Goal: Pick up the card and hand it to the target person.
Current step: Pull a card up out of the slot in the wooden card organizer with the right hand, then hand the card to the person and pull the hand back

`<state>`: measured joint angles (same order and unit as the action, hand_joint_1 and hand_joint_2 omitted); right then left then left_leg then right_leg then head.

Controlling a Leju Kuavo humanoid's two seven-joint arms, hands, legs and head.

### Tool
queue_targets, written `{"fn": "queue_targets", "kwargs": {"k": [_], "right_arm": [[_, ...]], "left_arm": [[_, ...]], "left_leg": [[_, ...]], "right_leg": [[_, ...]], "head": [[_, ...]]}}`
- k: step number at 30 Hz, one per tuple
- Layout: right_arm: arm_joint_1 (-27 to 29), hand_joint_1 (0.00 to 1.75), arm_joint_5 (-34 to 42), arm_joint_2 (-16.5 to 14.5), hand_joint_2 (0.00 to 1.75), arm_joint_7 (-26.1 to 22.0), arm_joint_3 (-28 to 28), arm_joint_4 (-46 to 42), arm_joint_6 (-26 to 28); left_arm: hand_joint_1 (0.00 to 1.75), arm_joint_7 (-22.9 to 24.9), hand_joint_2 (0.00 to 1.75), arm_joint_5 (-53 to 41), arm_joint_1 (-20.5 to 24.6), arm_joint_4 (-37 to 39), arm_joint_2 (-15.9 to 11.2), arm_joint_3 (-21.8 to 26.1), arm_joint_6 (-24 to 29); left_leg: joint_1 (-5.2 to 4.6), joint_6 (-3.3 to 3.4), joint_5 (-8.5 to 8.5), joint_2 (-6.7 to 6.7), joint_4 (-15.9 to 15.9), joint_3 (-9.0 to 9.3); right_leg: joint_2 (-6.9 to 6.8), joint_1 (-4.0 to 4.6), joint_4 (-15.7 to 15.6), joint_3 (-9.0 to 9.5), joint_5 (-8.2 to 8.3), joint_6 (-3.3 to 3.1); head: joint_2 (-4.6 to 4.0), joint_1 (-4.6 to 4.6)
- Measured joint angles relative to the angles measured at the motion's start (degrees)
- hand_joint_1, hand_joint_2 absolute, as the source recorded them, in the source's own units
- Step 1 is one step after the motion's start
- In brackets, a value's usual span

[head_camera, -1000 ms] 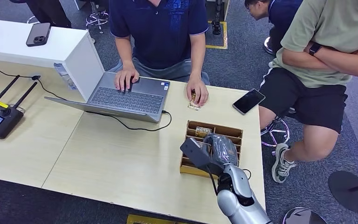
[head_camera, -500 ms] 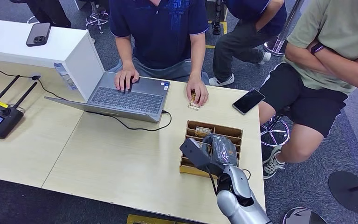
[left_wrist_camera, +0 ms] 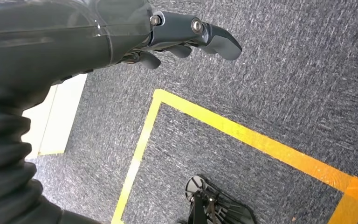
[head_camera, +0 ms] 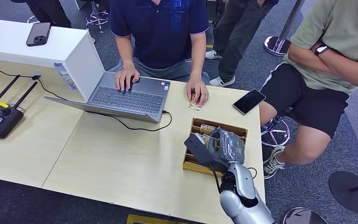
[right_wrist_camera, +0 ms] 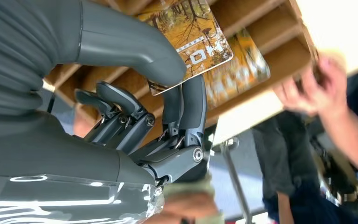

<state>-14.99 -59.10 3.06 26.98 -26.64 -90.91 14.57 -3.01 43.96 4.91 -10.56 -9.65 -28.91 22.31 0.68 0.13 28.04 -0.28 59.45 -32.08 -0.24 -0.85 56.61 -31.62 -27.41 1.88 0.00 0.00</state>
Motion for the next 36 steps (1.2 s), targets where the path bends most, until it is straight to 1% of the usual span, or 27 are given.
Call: {"fn": "queue_targets", "kwargs": {"k": [11, 21, 31, 36], "right_arm": [[-1.61, 1.75, 0.32, -0.05, 1.75, -0.80, 1.48, -3.54, 0.53], [-4.55, 1.75, 2.65, -2.70, 1.75, -4.63, 2.08, -1.30, 5.54], [-4.54, 1.75, 2.81, -2.90, 1.75, -4.99, 1.92, -0.71, 5.32], [-4.54, 1.66, 2.84, -2.92, 1.75, -4.97, 1.92, -0.55, 5.18]], "left_arm": [[0.00, 0.01, 1.75, -0.07, -0.01, 0.01, -0.01, 0.03, -0.29], [0.00, -0.16, 1.75, -0.36, -0.03, 0.03, 0.21, -0.11, -0.68], [0.00, 0.86, 1.75, -0.88, 0.05, 0.13, 0.13, -0.59, -0.11], [0.00, 0.60, 1.75, -1.27, 0.02, 0.02, 0.06, -0.97, -0.18]], "left_leg": [[-0.01, -0.01, -0.01, 0.08, -0.01, 0.00], [0.01, -0.01, -0.04, 0.22, -0.09, 0.05], [0.00, -0.01, -0.02, 0.19, -0.08, 0.06], [0.00, -0.01, -0.02, 0.19, -0.07, 0.04]], "right_leg": [[0.10, -0.01, 0.00, -0.05, 0.04, 0.01], [0.23, 0.01, -0.07, -0.02, 0.11, -0.05], [0.19, 0.01, -0.05, 0.00, 0.08, -0.03], [0.18, 0.00, -0.05, 0.00, 0.08, -0.02]], "head": [[0.00, 0.00], [0.00, 0.00], [0.00, 0.00], [0.00, 0.00]]}}
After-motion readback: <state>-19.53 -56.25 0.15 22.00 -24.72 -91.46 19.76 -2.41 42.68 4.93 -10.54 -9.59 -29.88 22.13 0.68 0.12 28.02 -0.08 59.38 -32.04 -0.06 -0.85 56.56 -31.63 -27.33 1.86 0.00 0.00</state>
